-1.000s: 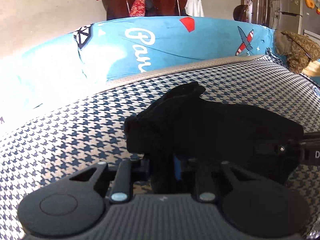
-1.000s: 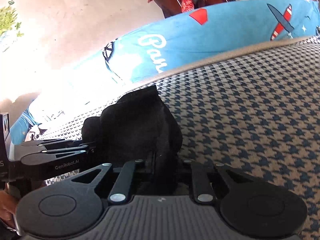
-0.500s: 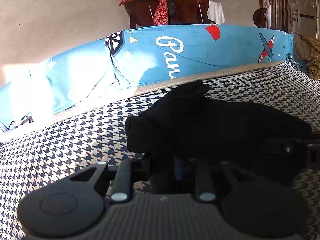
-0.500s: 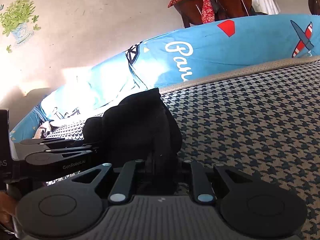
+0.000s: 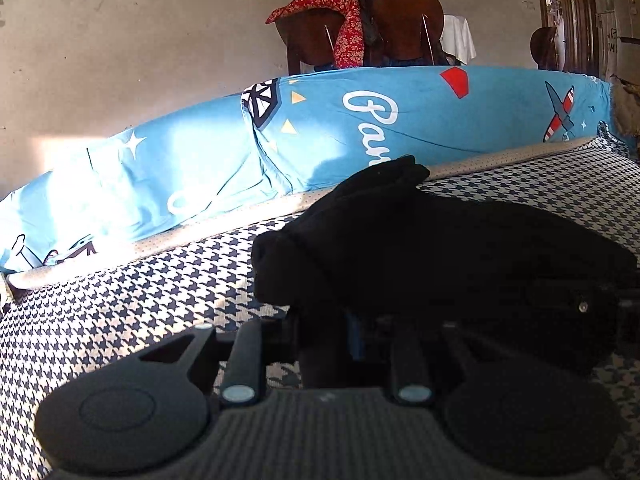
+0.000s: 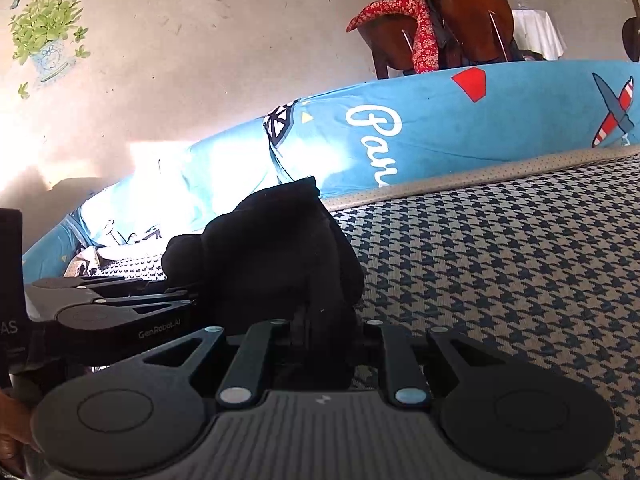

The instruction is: Fold clothes

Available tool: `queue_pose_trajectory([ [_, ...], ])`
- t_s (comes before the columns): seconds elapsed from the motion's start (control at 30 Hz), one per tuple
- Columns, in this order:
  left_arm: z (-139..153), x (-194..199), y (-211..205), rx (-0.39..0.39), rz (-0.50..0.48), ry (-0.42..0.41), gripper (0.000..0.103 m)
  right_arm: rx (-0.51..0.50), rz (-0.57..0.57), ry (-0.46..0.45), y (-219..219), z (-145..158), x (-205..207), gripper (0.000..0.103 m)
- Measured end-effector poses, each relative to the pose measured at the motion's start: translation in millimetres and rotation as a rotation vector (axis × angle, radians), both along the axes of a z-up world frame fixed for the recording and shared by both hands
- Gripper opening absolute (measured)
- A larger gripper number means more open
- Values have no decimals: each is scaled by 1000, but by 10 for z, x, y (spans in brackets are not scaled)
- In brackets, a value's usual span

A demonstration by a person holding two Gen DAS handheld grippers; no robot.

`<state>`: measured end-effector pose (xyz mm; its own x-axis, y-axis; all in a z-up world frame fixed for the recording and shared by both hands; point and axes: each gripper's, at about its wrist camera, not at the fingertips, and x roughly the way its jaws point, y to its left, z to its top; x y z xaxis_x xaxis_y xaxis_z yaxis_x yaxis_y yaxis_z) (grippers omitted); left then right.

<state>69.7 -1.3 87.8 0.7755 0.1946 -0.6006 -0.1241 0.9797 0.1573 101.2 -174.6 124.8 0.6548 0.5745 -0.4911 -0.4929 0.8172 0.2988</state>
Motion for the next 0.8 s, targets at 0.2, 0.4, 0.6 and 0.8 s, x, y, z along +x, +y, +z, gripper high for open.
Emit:
queue_pose_trajectory([
  [0.2, 48, -42, 20, 24, 20, -22, 21, -1, -10, -37, 92, 60, -37, 16],
  [0.4, 72, -42, 45, 29, 34, -30, 21, 0, -12, -46, 134, 60, -46, 16],
  [0.6, 66, -40, 66, 47, 54, -39, 21, 9, -13, -54, 187, 77, -24, 16],
  [0.8, 64, -29, 129, 35, 76, -37, 21, 10, -9, -57, 247, 88, -18, 16],
])
